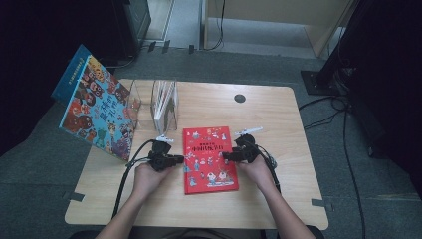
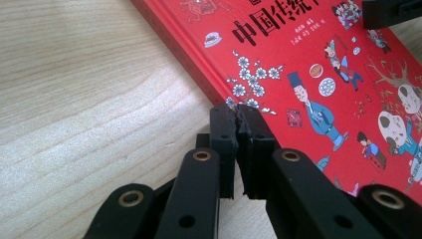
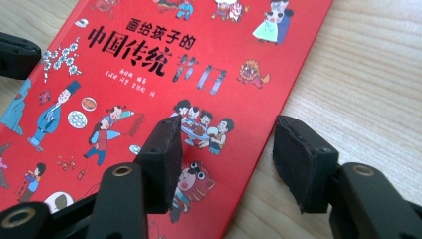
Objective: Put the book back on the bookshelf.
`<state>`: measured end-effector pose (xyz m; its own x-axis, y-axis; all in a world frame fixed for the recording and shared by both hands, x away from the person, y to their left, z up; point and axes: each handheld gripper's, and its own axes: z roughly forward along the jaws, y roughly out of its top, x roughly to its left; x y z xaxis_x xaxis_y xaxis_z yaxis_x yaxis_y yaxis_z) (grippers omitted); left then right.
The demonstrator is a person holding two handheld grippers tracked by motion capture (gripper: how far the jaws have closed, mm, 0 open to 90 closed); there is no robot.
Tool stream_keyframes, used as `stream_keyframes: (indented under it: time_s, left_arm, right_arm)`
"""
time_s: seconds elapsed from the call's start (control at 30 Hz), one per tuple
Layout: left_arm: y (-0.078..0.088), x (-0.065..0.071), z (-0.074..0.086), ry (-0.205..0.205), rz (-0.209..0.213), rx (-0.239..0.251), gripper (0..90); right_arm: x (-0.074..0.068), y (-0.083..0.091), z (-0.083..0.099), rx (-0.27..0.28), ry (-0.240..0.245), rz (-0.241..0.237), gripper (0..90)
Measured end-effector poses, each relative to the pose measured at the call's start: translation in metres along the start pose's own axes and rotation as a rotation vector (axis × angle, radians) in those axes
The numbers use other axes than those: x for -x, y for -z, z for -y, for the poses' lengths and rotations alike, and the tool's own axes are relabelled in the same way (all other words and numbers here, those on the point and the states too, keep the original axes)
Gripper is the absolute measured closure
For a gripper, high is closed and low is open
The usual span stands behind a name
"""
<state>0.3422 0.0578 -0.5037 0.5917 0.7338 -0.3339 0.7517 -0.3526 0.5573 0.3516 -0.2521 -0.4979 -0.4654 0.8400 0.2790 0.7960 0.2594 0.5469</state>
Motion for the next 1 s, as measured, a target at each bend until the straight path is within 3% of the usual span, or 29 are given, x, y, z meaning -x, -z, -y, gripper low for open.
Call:
stream_keyframes:
  time_s: [0.13, 0.43, 0.7, 0.9, 1.0]
  left_arm:
    - [0.000, 0.001, 0.000, -0.002, -0.004, 0.002, 87.2]
    - [-0.001, 0.002, 0.000, 0.003, -0.005, 0.004, 89.6]
    - [-0.001, 0.002, 0.001, 0.008, -0.004, 0.010, 90.0]
    - [-0.001, 0.004, 0.002, 0.005, -0.007, 0.015, 90.0]
    - [-0.001, 0.002, 0.002, 0.022, 0.008, 0.015, 90.0]
  right_arm:
    - [0.000, 0.003, -0.003, -0.057, -0.022, -0.009, 48.4]
    - [-0.001, 0.003, -0.011, -0.137, -0.135, -0.013, 49.5]
    - [0.001, 0.004, -0.012, -0.146, -0.188, -0.030, 49.5]
    - [0.003, 0.002, -0.015, -0.146, -0.255, -0.047, 46.6]
    - [0.004, 0.003, -0.015, -0.153, -0.265, -0.051, 48.3]
